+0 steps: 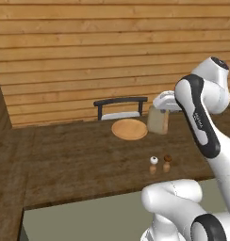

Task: Start the toaster. Once the lever pops up, take the bread to the plate on the dining counter.

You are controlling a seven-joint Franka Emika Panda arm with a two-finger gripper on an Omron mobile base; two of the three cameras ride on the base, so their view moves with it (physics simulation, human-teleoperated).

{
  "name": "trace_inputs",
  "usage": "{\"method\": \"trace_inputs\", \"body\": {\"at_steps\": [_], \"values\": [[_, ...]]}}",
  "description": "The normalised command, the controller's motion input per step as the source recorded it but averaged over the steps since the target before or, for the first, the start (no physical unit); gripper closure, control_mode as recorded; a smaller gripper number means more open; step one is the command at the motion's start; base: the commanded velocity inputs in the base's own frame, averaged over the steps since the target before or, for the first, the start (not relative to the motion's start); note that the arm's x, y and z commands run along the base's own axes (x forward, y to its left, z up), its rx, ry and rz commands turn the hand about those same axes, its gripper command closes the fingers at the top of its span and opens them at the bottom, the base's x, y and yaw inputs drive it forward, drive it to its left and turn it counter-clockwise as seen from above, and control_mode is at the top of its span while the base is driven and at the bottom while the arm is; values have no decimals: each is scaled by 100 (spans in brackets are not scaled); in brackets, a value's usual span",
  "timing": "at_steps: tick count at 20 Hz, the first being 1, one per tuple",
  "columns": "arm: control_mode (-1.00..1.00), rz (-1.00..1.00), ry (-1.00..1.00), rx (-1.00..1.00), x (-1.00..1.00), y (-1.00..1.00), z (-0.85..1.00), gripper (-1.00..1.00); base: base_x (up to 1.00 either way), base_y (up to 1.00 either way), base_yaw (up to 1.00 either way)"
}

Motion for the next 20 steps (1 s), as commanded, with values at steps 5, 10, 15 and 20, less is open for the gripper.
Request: {"method": "trace_inputs", "body": {"at_steps": [5,10,15,20], "values": [[-100,15,8,15,100,0,-57,100,0,0,0],[-100,3,0,6,93,0,-50,100,0,0,0],[-100,0,-4,3,65,0,-30,100,0,0,0],[-100,0,0,6,63,-2,-39,100,0,0,0]]}}
